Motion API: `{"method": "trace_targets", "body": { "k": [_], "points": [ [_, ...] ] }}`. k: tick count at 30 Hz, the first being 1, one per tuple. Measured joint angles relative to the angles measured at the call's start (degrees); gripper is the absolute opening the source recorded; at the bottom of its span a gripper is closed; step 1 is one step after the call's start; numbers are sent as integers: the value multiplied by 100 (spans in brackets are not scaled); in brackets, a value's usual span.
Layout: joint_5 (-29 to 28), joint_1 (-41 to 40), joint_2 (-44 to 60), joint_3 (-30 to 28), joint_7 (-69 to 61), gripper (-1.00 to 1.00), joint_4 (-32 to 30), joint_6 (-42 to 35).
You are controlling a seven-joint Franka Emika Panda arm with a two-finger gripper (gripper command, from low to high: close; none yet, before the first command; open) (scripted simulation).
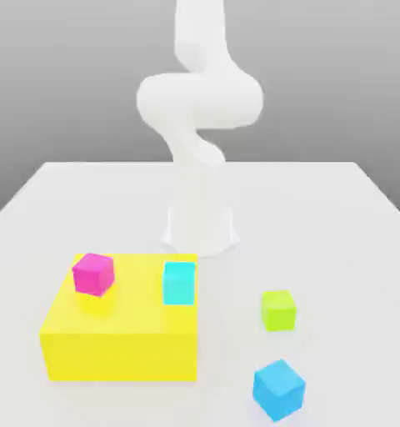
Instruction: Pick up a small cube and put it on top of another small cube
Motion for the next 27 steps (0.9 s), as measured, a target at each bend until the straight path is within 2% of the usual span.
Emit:
{"method": "trace_targets", "body": {
  "k": [14, 17, 18, 20, 22, 25, 26, 27],
  "points": [
    [672, 832, 2346, 1085, 874, 0, -2702, 2098],
    [652, 994, 3177, 1423, 1241, 0, -3301, 2780],
    [434, 1001, 3634, 1490, 1491, 0, -3407, 3129],
    [-187, 1103, 4302, 1314, 2000, 0, -3447, 3642],
    [-708, 1541, 4780, 751, 2388, 0, -3397, 4022],
    [-828, 2284, 5413, 2, 2500, 0, -3299, 4551],
    [-803, 2400, 5533, -101, 2489, -100, -3280, 4650],
    [-803, 2400, 5533, -101, 2489, -100, -3280, 4650]
  ]
}}
